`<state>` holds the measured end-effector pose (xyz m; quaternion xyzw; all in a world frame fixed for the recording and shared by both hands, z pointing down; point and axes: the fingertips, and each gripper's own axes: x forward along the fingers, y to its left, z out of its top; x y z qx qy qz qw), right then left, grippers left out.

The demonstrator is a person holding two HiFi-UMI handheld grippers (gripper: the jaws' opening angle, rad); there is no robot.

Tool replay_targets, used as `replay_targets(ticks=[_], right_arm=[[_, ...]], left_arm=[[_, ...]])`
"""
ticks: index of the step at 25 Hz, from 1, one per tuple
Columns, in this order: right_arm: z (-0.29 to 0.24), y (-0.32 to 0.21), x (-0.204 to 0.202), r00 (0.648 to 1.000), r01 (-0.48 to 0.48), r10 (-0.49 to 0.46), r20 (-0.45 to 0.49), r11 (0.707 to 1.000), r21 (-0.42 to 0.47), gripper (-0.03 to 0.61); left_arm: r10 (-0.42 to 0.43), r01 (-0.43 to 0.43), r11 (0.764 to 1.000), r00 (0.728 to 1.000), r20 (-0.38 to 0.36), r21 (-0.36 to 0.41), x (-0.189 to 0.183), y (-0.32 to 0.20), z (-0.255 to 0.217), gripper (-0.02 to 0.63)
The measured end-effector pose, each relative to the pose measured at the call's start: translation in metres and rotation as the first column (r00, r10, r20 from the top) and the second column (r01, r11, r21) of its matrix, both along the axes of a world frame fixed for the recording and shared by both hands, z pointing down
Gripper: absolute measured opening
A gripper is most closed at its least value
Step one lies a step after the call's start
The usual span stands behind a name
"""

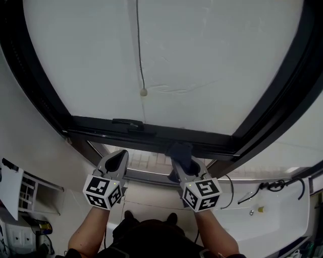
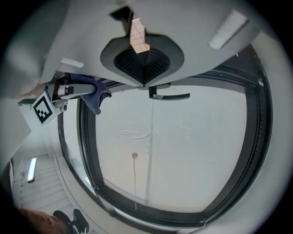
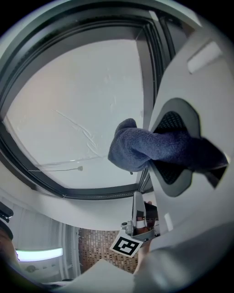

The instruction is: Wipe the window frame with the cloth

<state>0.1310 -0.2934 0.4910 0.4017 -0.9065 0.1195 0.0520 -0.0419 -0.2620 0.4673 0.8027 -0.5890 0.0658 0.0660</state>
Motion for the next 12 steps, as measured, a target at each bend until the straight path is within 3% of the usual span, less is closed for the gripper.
replay_targets(ticks=[5, 12], right_arm=[[-0.029, 0.031, 0.003, 0.999, -0.033, 0.033, 0.0, 0.998, 0.059, 0.127], [-0.064, 0.075, -0.012, 0.982, -0.189, 0.188, 0.018, 0.974, 0.123, 0.127]], left_arm=[[0.048, -0.048, 0.997, 0.999, -0.013, 0.059, 0.001, 0.028, -0.024, -0.006], [0.111, -0.107, 0.986, 0.993, -0.031, 0.13, -0.042, 0.062, -0.048, -0.006]])
